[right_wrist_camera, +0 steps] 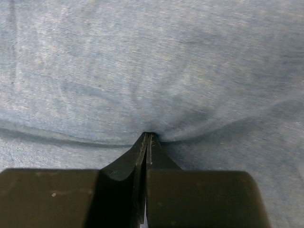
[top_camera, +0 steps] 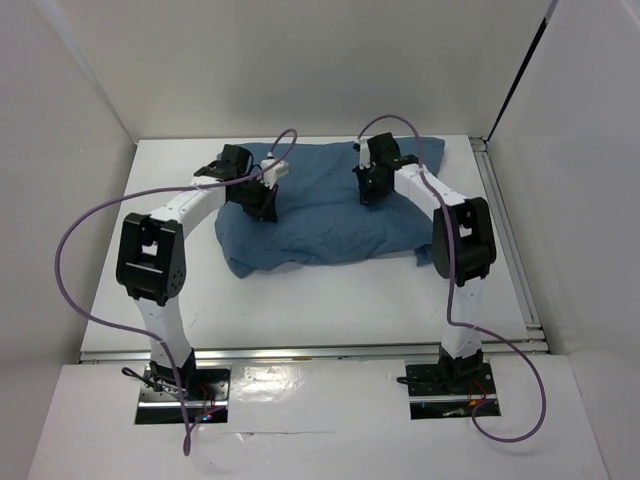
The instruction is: Put the pillow into the pillowcase
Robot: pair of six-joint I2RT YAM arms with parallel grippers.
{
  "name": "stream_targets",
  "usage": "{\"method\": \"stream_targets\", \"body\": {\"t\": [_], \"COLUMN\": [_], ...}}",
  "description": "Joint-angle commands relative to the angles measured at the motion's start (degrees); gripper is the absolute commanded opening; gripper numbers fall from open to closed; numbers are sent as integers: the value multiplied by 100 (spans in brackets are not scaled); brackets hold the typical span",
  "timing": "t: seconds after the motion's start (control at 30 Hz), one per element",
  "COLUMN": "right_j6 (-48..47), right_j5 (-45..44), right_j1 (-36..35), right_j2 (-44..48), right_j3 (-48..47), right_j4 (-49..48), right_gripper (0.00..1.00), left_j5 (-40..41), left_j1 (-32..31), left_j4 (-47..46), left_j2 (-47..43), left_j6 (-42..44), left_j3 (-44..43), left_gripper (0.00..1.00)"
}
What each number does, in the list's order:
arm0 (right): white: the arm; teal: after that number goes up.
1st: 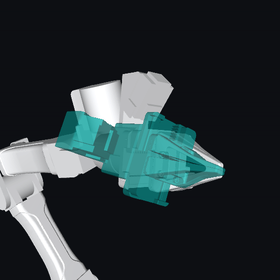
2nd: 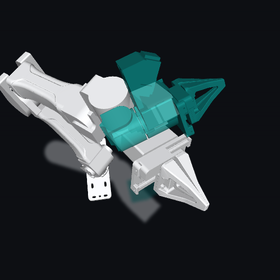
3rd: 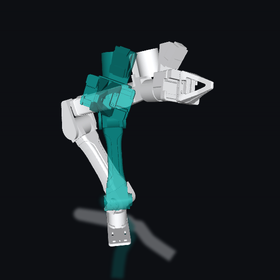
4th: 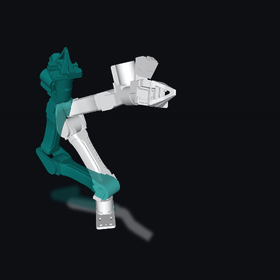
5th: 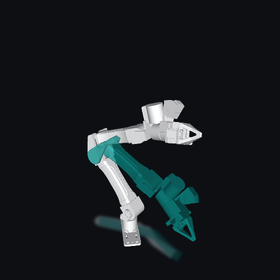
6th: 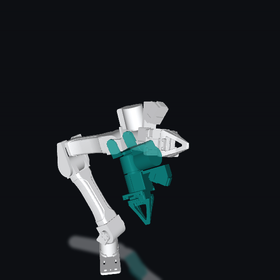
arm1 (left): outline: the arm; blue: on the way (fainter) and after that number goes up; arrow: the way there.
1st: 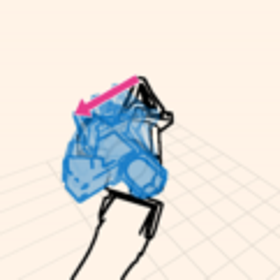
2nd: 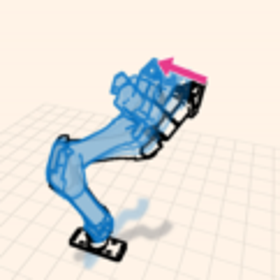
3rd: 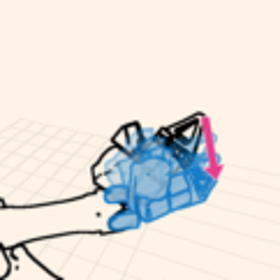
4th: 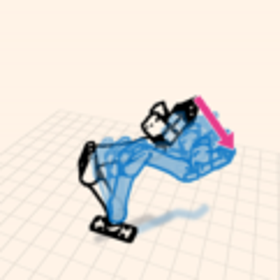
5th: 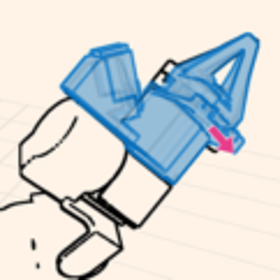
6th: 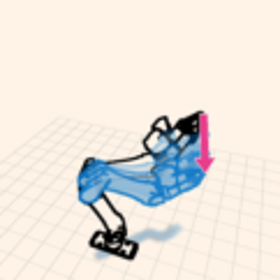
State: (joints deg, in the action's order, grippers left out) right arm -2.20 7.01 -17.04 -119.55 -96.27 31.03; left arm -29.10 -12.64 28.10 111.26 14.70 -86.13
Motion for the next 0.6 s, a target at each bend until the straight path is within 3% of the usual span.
{"method": "stream_targets", "body": {"t": [0.0, 0.2, 0.43, 0.5, 0.57], "right_j6": [0, 263, 325, 264, 193], "right_j5": [503, 688, 627, 548, 495], "right_j1": [-396, -748, -748, -748, -748], "right_j2": [-8, 713, 1266, 1346, 1398], "right_j3": [222, 855, 856, 803, 540], "right_j4": [404, 352, 299, 299, 368], "right_gripper": [0, 0, 0, 15, 34], "left_j5": [115, 10, 63, 10, -51], "left_j1": [69, 69, 69, 69, 69], "left_j4": [750, 890, 952, 1013, 1083], "left_j2": [-464, -992, -1274, -1344, -1519], "left_j6": [51, -256, -494, -494, -494], "left_j3": [228, 474, 474, 352, 142], "left_gripper": [0, 0, 0, 1, 20]}}
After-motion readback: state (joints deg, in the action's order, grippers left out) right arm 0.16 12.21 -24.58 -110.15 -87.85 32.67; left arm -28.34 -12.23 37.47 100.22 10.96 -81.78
